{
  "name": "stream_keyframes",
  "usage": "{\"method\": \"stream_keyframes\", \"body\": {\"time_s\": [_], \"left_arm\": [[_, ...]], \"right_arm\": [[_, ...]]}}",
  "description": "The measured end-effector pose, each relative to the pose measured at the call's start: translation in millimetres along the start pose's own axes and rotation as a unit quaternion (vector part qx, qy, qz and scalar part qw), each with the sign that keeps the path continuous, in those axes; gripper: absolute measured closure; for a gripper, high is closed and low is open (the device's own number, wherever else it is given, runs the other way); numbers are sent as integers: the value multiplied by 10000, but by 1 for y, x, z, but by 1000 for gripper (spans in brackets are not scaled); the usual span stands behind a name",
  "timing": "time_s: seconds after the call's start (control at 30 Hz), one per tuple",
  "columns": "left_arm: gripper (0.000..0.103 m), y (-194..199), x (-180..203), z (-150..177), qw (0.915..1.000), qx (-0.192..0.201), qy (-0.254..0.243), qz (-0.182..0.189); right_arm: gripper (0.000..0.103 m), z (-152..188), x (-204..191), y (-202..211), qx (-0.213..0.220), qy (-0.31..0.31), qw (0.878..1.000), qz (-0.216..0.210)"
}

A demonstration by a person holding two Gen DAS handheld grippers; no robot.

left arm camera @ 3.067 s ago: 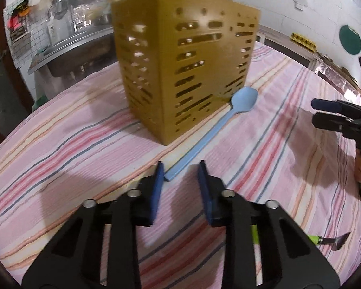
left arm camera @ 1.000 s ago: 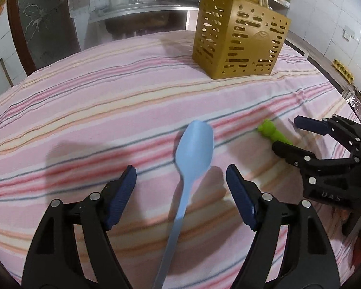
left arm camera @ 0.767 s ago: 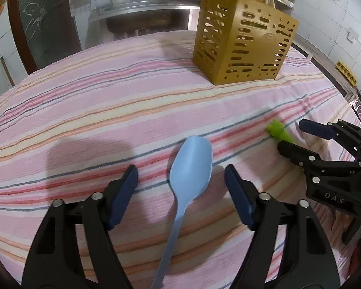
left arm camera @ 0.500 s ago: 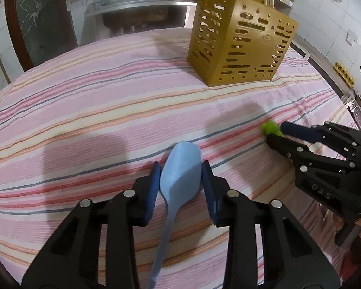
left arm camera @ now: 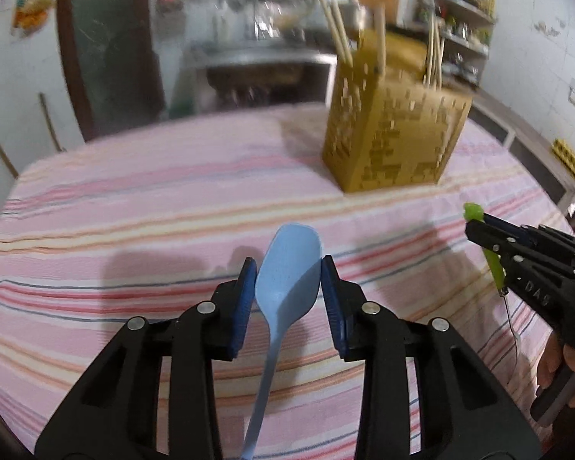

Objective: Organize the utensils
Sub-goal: 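Lift the blue spoon and green fork and carry both toward the yellow holder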

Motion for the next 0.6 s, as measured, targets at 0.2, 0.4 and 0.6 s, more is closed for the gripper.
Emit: {"method": "stream_keyframes", "body": {"time_s": [0.2,0.4,0.6], "left_arm": [[70,48,-13,-21,9955,774,462,-297],[72,90,-19,-41,9852,1428,902,-302],[87,94,-7,-49,9825,1558,982,-268]], "right_arm": [[87,-23,7,41,734,-69,9973,-25],[87,-40,13,74,1412,-55,9900,-24],[87,-49,17,91,1721,10,9851,23]]}}
Point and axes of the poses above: each gripper's, at about its wrist camera, not at the fingertips, and y roughly against the way its jaws point, x to its right, z to its underside, the point moved 9 cm from there along -y, roughly the way its jaws point, and after that the axes turned 14 degrees about -z, right-handed, at the moved point
